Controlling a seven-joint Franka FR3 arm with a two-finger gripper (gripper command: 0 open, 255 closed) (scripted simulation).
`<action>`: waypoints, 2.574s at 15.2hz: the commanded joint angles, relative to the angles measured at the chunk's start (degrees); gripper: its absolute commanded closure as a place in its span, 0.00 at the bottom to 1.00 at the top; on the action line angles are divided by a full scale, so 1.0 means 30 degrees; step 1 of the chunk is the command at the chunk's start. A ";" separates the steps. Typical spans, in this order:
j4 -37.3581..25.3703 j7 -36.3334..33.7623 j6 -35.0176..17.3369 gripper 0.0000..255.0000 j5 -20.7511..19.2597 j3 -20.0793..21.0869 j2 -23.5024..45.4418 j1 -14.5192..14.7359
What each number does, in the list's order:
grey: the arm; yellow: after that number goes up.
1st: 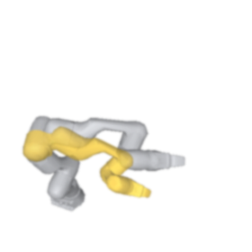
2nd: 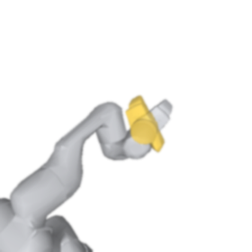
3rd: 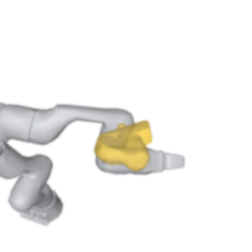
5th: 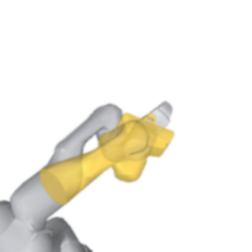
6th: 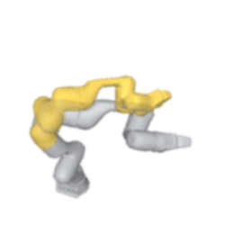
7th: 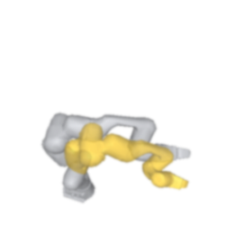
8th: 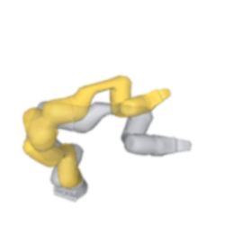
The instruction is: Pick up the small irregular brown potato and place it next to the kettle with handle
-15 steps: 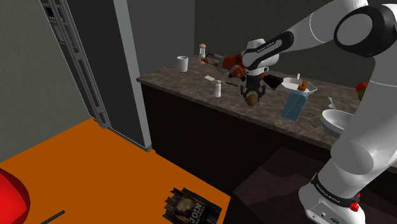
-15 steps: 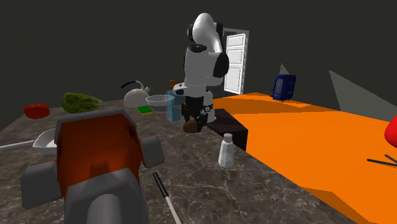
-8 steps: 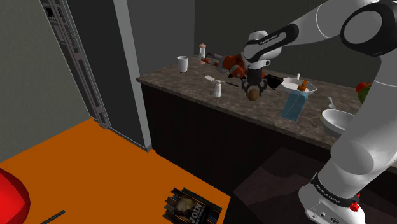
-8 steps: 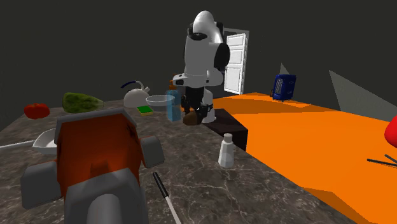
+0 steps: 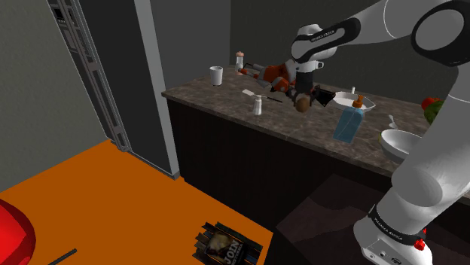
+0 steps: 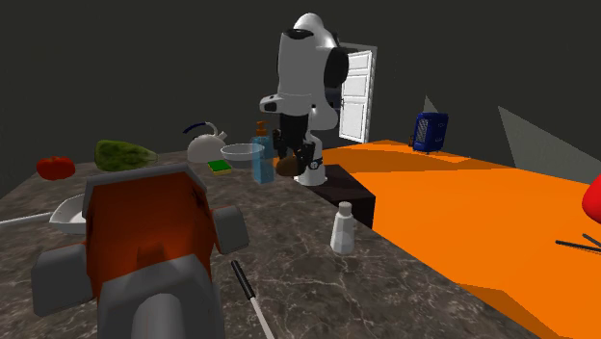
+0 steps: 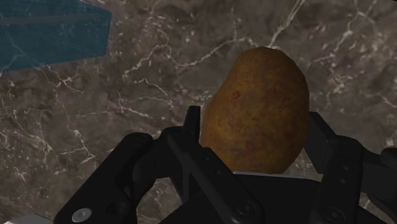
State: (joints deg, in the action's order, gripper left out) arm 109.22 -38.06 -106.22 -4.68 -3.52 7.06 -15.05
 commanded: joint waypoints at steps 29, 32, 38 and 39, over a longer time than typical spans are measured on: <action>-0.7031 0.0481 0.7480 1.00 0.0042 0.0043 -0.0454 0.0075; -0.4306 0.1018 0.6885 1.00 -0.0189 -0.0242 -0.2638 -0.0230; 0.0119 0.2212 0.6300 1.00 -0.0848 -0.0947 -0.6619 -0.0881; 0.0752 0.2426 0.6268 1.00 -0.0987 -0.1082 -0.7249 -0.0997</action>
State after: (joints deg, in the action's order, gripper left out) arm 109.45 -31.45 -87.17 -7.24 -6.37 -12.83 -17.70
